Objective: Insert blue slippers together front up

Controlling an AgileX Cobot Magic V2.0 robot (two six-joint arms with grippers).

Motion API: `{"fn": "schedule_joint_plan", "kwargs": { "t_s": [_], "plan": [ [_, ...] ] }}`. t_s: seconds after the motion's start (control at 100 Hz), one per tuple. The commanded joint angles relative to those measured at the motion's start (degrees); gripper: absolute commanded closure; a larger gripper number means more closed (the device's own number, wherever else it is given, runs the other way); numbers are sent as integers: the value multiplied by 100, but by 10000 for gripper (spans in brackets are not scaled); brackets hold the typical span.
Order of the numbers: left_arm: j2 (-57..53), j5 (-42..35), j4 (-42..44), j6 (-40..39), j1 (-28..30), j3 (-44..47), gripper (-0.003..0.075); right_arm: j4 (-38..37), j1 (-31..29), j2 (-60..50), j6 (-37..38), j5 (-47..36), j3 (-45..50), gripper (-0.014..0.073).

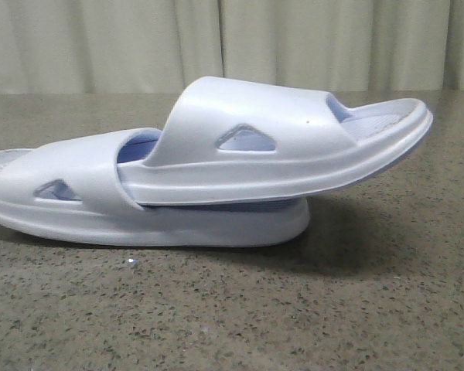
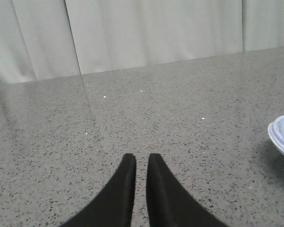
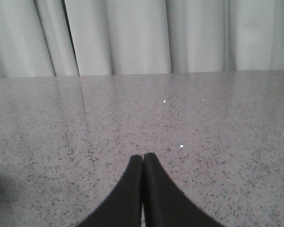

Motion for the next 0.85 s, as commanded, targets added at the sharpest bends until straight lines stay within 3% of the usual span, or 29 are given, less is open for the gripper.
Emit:
{"fn": "schedule_joint_plan", "kwargs": {
  "t_s": [0.0,0.84],
  "plan": [
    [-158,-470,-15,-64,-37,48,704,-107,-35,-114,61,-502,1,701],
    [-158,-470,-15,-64,-37,48,704,-107,-35,-114,61,-503,200,701]
  ]
}}
